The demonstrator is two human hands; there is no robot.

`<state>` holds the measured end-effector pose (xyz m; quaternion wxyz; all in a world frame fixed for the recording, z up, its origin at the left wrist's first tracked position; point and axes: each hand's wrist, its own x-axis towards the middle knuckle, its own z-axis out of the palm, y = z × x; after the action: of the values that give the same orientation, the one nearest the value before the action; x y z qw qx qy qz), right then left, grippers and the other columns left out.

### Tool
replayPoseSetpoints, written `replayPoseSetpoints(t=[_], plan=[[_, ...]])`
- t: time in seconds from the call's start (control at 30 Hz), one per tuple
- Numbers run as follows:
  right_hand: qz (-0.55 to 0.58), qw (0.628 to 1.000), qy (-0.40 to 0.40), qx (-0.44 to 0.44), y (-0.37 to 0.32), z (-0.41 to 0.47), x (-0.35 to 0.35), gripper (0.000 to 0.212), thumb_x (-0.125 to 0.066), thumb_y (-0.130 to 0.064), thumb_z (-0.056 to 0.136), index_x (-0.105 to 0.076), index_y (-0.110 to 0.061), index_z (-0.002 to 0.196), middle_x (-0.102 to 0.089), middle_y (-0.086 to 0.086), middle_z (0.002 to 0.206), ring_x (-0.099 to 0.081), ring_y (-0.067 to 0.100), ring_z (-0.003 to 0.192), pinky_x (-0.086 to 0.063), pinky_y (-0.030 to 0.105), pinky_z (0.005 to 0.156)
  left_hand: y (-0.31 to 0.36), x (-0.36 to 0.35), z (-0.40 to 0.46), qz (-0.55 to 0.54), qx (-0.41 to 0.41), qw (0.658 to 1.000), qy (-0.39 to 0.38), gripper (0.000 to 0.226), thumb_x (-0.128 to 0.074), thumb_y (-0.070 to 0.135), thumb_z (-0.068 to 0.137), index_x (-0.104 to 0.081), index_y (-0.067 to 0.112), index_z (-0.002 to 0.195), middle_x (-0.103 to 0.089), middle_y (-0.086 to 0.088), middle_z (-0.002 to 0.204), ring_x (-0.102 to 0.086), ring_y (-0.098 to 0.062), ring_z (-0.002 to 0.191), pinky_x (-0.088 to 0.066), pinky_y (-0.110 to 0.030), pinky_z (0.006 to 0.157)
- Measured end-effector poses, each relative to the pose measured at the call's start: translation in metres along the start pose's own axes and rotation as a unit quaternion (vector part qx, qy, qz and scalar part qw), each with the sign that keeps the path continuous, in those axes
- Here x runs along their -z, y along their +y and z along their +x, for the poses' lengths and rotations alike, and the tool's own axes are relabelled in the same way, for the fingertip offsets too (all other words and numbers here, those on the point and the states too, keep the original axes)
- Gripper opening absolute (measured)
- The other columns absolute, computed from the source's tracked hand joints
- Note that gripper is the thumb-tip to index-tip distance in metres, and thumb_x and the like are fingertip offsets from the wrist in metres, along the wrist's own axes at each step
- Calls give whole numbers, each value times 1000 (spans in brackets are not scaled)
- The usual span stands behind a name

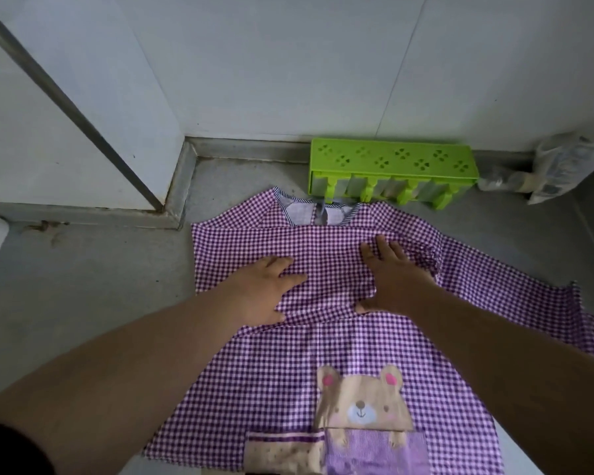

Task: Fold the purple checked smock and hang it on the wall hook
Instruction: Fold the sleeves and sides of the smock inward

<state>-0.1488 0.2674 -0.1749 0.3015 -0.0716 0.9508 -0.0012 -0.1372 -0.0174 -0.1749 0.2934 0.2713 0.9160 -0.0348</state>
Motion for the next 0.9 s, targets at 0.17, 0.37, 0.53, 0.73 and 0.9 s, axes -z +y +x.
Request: replayPoseSetpoints(t=[0.17, 0.37, 0.53, 0.73, 0.9], plan=[[11, 996, 89, -4, -2, -36, -27, 97, -59, -74, 83, -19, -32, 160, -20, 5, 166, -31, 31, 149, -38, 54, 114, 6, 7, 4, -5, 34, 997, -66, 102, -78, 47, 88, -10, 43, 164, 4, -3, 176, -5, -33, 161, -26, -55, 128], [53, 997, 56, 9, 10, -70, -41, 80, -56, -61, 94, -20, -37, 161, -13, -3, 171, -18, 27, 156, -27, 53, 120, 43, 29, 11, 73, 29, 996, -34, 93, -75, 51, 88, -18, 41, 161, -28, -13, 159, -40, -33, 141, -48, -50, 110], [93, 994, 55, 7, 16, -63, -44, 81, -64, -56, 92, -24, -40, 161, -13, -7, 171, -15, 26, 157, -26, 53, 122, 89, 23, 14, 95, -3, 994, -61, 98, -70, 22, 92, -7, 47, 163, -13, -10, 171, -40, -36, 142, -50, -49, 108], [192, 959, 167, -127, 35, -94, -58, 62, -66, -49, 89, -50, -36, 148, -42, -3, 155, -39, 25, 143, -33, 46, 119, 114, 24, 15, 141, 38, 983, -114, 110, -74, 14, 87, -3, 46, 164, -10, -15, 169, -53, -35, 126, -60, -44, 90], [376, 803, 180, -426, 84, -136, -82, 55, -68, -46, 81, -59, -25, 131, -48, 11, 136, -47, 37, 128, -39, 48, 110, 126, 32, 17, 173, 40, 977, -116, 115, -82, 26, 83, -4, 43, 165, -13, -19, 166, -58, -33, 118, -60, -39, 81]])
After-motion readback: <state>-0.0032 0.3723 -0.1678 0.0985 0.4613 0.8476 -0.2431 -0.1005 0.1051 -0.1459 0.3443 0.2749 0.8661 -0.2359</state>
